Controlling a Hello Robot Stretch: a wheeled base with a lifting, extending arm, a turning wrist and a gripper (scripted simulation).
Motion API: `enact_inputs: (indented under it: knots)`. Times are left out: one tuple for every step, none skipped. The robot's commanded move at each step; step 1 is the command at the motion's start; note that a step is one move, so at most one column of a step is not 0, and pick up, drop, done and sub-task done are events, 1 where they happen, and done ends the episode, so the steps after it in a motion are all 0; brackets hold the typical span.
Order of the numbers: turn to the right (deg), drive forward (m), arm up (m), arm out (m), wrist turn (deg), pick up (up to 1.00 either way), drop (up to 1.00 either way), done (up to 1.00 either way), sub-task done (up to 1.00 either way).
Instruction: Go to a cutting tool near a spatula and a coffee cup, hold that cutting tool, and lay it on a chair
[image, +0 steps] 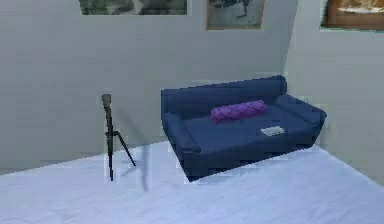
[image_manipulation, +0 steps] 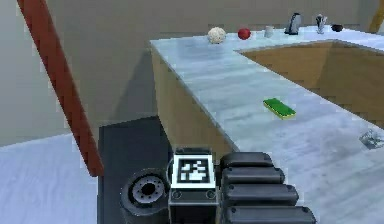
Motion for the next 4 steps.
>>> enact_inputs:
  knots:
    - [-36.0,0.00,0.00,0.00,0.0,0.00,0.00,0.00,0.00]
    - [0.0,0.80,0.00,0.00,0.0,0.00,0.00,0.00,0.00]
    - [-39.0,0.00,0.00,0.00,0.0,0.00,0.00,0.00,0.00]
    - [0.0,1.00,0.00,0.00,0.0,0.00,0.00,0.00,0.00]
